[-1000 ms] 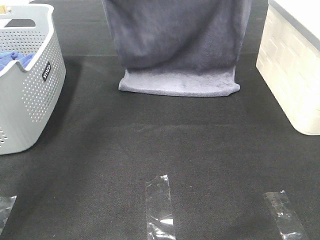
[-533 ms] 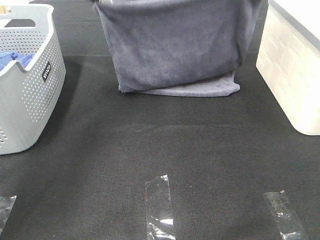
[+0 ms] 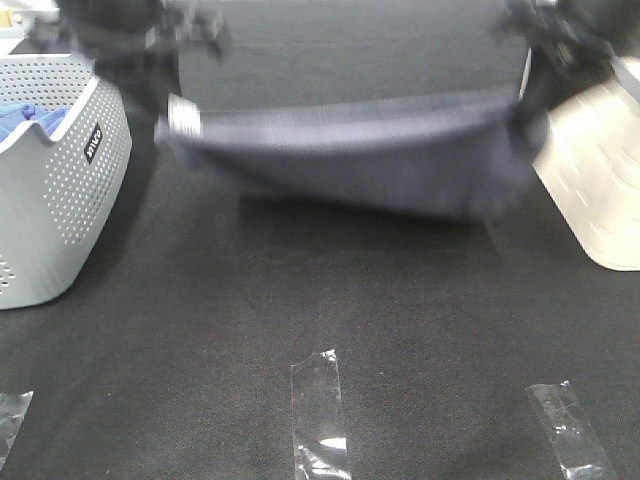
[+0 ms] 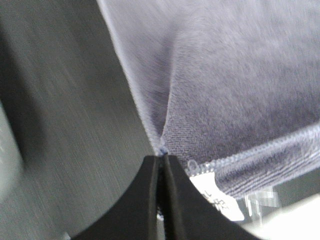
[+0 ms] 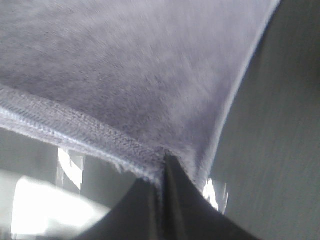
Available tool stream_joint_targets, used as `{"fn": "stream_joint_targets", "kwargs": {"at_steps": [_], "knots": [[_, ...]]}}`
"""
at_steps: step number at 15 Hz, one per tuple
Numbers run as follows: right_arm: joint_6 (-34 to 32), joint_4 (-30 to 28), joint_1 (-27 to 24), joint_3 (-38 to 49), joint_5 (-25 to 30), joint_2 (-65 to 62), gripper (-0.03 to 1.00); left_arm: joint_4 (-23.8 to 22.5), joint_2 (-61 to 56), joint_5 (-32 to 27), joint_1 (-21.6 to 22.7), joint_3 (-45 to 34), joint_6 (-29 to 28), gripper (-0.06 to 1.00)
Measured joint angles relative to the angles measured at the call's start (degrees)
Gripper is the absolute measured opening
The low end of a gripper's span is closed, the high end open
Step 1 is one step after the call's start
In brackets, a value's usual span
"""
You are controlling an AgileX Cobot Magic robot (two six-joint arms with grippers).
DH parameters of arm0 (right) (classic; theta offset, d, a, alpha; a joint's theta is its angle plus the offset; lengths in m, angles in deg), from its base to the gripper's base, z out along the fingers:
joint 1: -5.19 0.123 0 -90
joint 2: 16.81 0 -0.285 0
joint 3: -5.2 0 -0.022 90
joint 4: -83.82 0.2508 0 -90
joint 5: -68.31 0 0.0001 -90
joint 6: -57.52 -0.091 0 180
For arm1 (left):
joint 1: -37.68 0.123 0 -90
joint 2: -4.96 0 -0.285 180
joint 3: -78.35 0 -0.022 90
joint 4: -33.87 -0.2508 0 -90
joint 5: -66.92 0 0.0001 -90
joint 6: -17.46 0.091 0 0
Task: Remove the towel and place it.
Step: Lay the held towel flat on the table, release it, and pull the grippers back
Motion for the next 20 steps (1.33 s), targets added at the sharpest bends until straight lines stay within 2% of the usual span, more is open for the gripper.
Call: {"fn": "stream_joint_targets", "kwargs": {"at_steps": [1, 4, 6, 12, 14, 17, 20], "knots": [[0.0, 0.3, -0.3, 7.1, 0.0, -4.0, 0.00, -0.1, -2.0, 0.0, -2.0, -4.0, -1.0, 0.01], [0.0, 2.2, -0.3, 20.1, 0.0, -14.4, 0.00, -0.8, -8.9, 0.1, -9.2, -15.6, -6.6, 0.00], [-0.1, 2.6, -0.3, 27.2, 0.0, -22.6, 0.00, -1.4, -13.3, 0.1, -15.9, -21.3, -11.3, 0.00], [-3.3, 5.2, -0.4, 43.1, 0.3, -42.5, 0.00, -1.6, -22.2, 0.3, -35.9, -32.4, -30.8, 0.00], [-3.3, 7.0, -0.4, 45.5, 0.5, -45.8, 0.00, 0.2, -22.4, 0.9, -38.9, -35.5, -34.5, 0.00], [-3.3, 8.7, -0.4, 47.4, 0.7, -49.3, 0.00, 3.0, -22.4, 3.3, -39.2, -39.1, -36.8, 0.00], [-3.3, 7.6, -0.4, 50.2, 0.7, -50.8, 0.00, 3.0, -22.5, 3.6, -39.2, -39.4, -40.2, 0.03]]}}
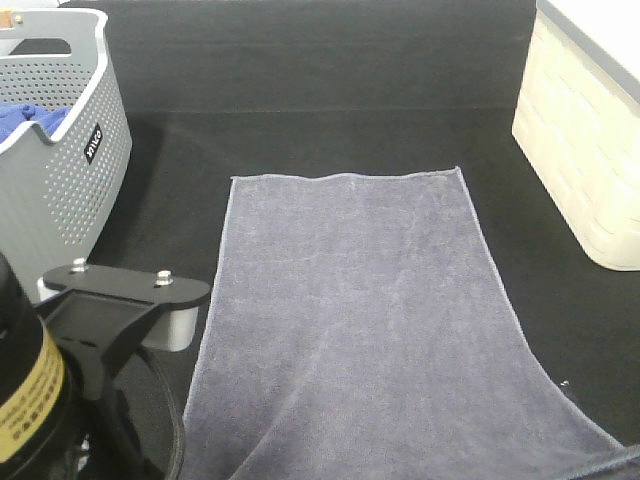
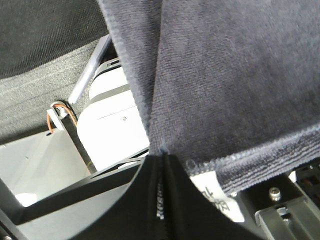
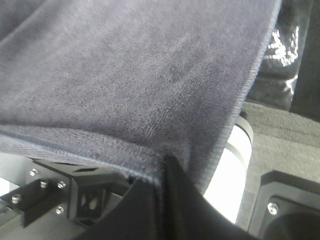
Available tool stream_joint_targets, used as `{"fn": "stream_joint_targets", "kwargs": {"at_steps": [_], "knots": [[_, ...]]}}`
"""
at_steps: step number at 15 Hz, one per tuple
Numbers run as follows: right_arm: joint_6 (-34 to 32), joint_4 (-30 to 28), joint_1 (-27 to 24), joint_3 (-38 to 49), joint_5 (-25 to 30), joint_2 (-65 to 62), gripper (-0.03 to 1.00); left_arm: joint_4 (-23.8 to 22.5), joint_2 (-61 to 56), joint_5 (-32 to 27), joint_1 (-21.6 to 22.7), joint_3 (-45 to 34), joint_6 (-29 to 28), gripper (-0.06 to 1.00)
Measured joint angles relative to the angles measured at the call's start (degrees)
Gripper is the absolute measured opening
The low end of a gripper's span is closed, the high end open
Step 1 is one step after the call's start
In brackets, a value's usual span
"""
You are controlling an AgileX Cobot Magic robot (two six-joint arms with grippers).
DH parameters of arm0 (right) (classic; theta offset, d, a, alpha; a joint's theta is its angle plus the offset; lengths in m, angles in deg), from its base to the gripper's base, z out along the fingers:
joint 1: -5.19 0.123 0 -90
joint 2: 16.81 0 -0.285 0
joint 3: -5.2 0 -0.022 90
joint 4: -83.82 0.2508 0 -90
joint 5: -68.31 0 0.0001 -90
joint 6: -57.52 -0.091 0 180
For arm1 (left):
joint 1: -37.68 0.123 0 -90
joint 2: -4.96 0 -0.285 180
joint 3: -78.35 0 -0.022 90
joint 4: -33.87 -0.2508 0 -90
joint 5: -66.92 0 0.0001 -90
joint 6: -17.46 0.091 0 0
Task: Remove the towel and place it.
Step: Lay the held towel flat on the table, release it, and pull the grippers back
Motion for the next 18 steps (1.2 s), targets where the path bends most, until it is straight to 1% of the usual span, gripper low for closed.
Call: {"fn": "stream_joint_targets", "kwargs": {"at_steps": [1, 2, 3, 4, 5, 6, 7, 8, 10, 12, 14, 15, 16, 18], "knots": [[0.0, -1.3, 0.0, 0.0, -0.1, 0.0, 0.00, -0.2, 0.0, -1.0, 0.0, -0.2, -0.3, 0.10], [-0.2, -3.8, -0.2, 0.0, -0.1, 0.0, 0.03, -0.6, 0.0, -3.6, 0.0, -0.6, -0.5, 0.20], [-0.2, -3.8, -0.2, 0.0, -0.1, 0.0, 0.03, -0.6, 0.0, -3.6, 0.0, -0.6, -0.5, 0.20], [-0.2, -4.5, -0.4, 0.0, -0.2, 0.0, 0.14, -0.6, 0.0, -5.1, 0.0, -0.8, -0.6, 0.38], [-0.2, -4.7, -0.5, 0.0, -0.2, 0.0, 0.30, -0.6, 0.0, -5.1, 0.0, -0.8, -0.7, 0.55], [-0.2, -4.7, -0.5, 0.0, -0.2, 0.0, 0.48, -0.7, 0.0, -5.1, 0.0, -0.8, -0.7, 0.64], [-0.2, -4.8, -0.5, 0.0, -0.2, 0.0, 0.64, -0.7, 0.0, -5.1, 0.0, -0.8, -0.7, 0.68], [-0.1, -6.0, -0.5, 0.0, -0.2, 0.0, 0.76, -0.9, 0.0, -5.2, 0.0, -0.8, -0.7, 0.70], [-0.1, -7.0, -0.5, 0.0, -0.2, 0.0, 0.77, -1.4, 0.0, -5.2, 0.0, -0.8, -0.7, 0.70], [-0.1, -7.8, -0.5, -0.3, -0.2, 0.0, 0.78, -3.4, 0.0, -5.2, 0.0, -0.8, -0.5, 0.70], [-0.1, -7.8, -0.5, -3.4, -1.0, 0.0, 0.78, -7.3, 0.0, -3.4, 0.0, -0.9, -0.2, 0.70], [0.1, -7.8, -0.5, -5.0, -2.7, 0.4, 0.78, -9.5, 0.0, -1.9, 0.5, -0.9, -0.2, 0.70], [0.1, -7.6, -0.5, -6.9, -3.4, 1.7, 0.78, -11.0, 0.0, -0.8, 1.6, -0.9, -0.2, 0.70], [1.5, -7.6, -0.5, -10.7, -4.2, 5.8, 0.78, -13.2, 0.0, 2.1, 7.0, -0.9, 1.1, 0.70]]}}
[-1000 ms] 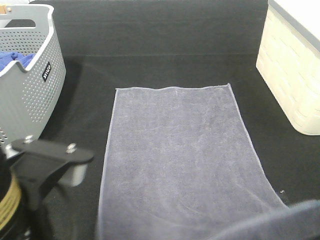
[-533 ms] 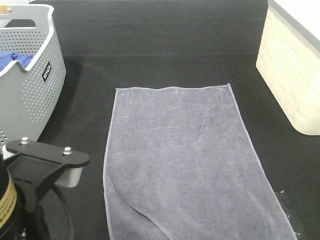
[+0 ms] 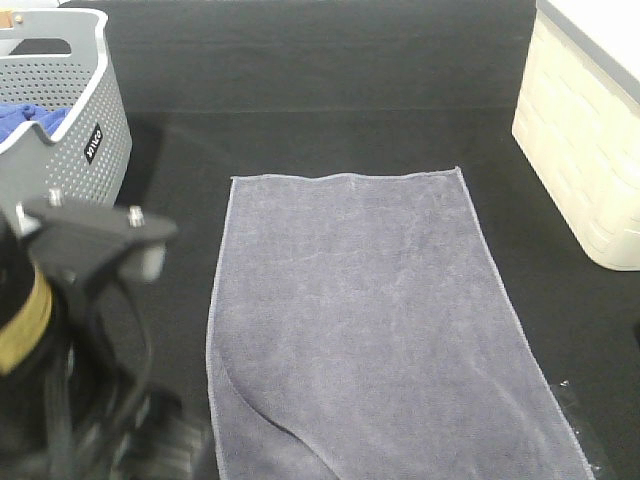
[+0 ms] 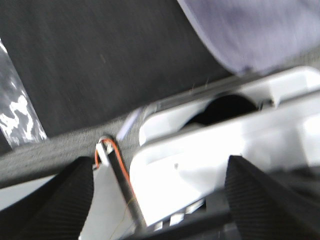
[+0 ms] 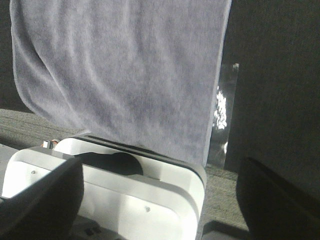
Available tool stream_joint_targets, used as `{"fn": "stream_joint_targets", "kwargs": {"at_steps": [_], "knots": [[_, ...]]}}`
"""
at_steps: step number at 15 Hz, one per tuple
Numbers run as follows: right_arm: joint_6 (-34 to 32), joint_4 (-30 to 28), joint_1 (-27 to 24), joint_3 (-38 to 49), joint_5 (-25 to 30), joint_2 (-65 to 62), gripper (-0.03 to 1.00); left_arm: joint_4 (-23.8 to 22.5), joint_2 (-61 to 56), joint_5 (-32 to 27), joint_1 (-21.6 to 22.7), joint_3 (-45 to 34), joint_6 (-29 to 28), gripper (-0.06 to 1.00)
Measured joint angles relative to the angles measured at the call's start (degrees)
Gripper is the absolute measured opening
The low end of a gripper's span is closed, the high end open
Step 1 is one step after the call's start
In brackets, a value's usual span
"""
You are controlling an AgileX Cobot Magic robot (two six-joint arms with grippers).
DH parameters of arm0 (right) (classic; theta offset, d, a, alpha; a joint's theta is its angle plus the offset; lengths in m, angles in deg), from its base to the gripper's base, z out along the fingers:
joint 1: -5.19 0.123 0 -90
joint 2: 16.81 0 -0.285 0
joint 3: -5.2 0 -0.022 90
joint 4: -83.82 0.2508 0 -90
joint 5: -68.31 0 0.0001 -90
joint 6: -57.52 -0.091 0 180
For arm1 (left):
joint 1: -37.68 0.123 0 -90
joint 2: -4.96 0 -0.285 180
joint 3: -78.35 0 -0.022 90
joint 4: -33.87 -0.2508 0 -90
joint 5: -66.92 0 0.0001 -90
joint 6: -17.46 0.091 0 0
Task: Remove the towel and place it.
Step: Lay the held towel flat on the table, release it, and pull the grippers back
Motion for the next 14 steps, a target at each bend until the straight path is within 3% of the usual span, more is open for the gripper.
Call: {"fn": "stream_joint_targets", "kwargs": {"at_steps": [4, 7, 8, 14], "knots": [[4.0, 0.1, 0.0, -7.5, -3.2, 10.5, 0.73, -0.2, 0.1, 13.9, 13.2, 0.0, 8.5, 0.70], [5.4, 1.1, 0.0, -14.5, -3.6, 18.9, 0.56, -0.2, 1.7, 22.8, 21.2, 0.7, 13.6, 0.70], [6.4, 1.7, 0.0, -18.6, -3.8, 22.5, 0.49, -0.2, 4.0, 24.3, 24.4, 3.4, 16.4, 0.70], [9.6, 2.3, 0.9, -36.1, -6.8, 39.9, 0.47, 0.2, 19.9, 24.6, 31.2, 20.9, 23.8, 0.70]]}}
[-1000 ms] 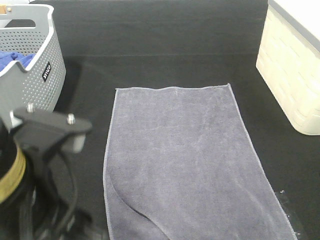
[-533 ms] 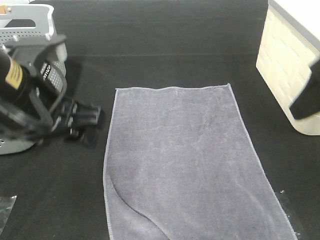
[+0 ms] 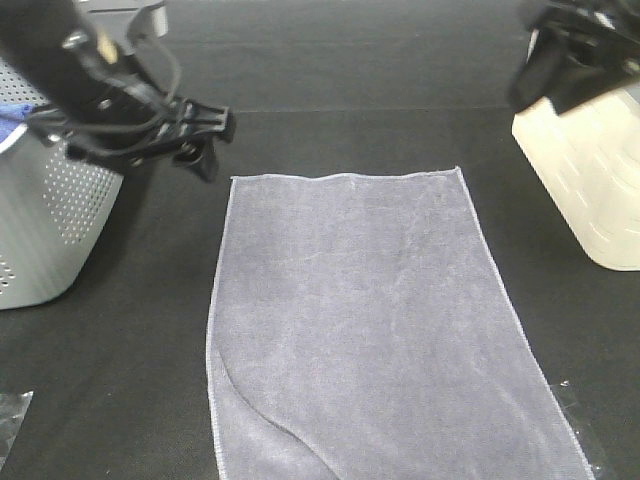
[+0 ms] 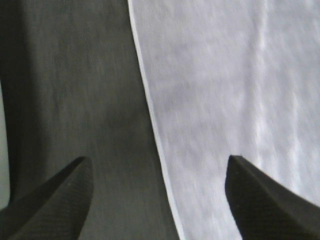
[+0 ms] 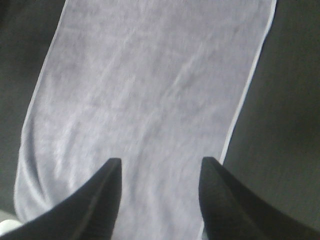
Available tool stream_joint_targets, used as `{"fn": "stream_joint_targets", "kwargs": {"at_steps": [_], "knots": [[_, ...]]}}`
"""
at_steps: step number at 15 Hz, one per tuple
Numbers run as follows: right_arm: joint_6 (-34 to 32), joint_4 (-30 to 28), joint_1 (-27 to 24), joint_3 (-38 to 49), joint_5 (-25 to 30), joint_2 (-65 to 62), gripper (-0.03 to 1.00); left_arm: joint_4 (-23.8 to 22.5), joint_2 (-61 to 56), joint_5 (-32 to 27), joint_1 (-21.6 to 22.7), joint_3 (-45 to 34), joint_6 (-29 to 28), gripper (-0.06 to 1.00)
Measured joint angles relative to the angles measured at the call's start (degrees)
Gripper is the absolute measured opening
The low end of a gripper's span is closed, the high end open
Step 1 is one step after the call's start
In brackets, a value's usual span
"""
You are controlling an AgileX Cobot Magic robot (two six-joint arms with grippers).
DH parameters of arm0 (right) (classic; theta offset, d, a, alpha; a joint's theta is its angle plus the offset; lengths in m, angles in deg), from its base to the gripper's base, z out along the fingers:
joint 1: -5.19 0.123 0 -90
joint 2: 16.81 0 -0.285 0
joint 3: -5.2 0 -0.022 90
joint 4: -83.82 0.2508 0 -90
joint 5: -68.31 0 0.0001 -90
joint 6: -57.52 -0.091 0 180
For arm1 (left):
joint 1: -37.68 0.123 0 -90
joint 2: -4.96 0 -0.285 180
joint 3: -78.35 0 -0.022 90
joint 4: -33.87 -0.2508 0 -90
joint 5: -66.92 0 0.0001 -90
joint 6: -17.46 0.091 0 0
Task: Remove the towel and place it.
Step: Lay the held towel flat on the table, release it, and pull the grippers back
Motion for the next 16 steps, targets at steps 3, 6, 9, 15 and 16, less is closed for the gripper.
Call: {"fn": "stream_joint_targets", "kwargs": {"at_steps": [3, 6, 9, 15, 16], "knots": [[-2.9, -5.7, 4.3, -9.6, -0.2, 10.2, 0.47, 0.0, 8.1, 0.0, 1.6, 8.3, 1.4, 0.70], [-9.0, -12.1, 4.8, -18.9, -1.1, 19.7, 0.47, 0.4, 16.0, -0.4, 1.8, 16.9, 2.1, 0.70], [-12.3, -16.9, 4.8, -26.6, -1.6, 29.3, 0.47, 1.4, 21.7, -0.9, 1.8, 23.3, 2.2, 0.70], [-12.4, -20.1, 4.8, -35.7, -2.1, 41.3, 0.46, 1.9, 29.5, -4.5, 1.8, 32.1, 2.5, 0.70], [-12.4, -20.9, 4.8, -37.2, -2.1, 43.4, 0.46, 1.9, 30.4, -5.1, 1.8, 33.1, 2.5, 0.70]]}}
